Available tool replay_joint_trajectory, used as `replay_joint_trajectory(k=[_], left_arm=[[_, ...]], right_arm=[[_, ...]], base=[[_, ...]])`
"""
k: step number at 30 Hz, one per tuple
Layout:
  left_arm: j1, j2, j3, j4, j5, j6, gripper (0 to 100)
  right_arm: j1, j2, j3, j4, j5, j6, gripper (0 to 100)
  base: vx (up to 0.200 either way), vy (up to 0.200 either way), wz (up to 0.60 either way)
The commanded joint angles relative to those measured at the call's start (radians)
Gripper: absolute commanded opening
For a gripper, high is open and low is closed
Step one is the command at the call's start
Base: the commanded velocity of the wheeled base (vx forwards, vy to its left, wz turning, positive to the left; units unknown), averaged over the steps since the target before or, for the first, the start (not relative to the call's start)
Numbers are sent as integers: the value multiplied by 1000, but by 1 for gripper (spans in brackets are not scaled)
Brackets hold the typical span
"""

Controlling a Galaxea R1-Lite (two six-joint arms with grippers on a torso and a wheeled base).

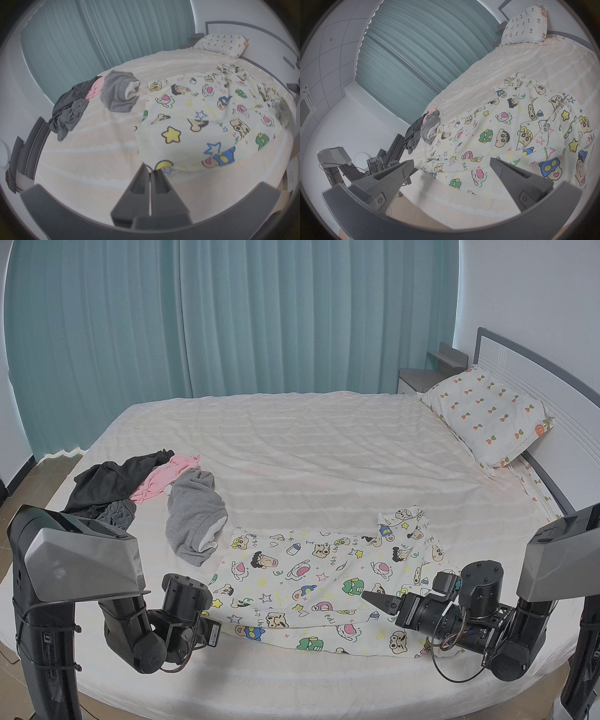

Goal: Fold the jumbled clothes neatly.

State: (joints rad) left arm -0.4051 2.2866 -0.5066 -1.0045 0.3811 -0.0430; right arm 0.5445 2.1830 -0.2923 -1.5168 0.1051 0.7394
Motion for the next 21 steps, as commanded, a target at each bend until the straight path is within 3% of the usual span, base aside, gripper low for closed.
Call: replay_joint_trajectory(k=[1, 13, 21], left_arm=[[14, -2, -64, 0, -1, -6, 0], [46, 120, -360, 47, 1, -60, 0], [65, 50, -349, 191, -39, -126, 0]], right_arm=[[0, 1, -1, 0, 1, 0, 100], [-1, 1, -1, 0, -1, 0, 100], [-3, 4, -1, 0, 1, 0, 100]], base=[[0, 0, 0], [0, 0, 0], [0, 0, 0]])
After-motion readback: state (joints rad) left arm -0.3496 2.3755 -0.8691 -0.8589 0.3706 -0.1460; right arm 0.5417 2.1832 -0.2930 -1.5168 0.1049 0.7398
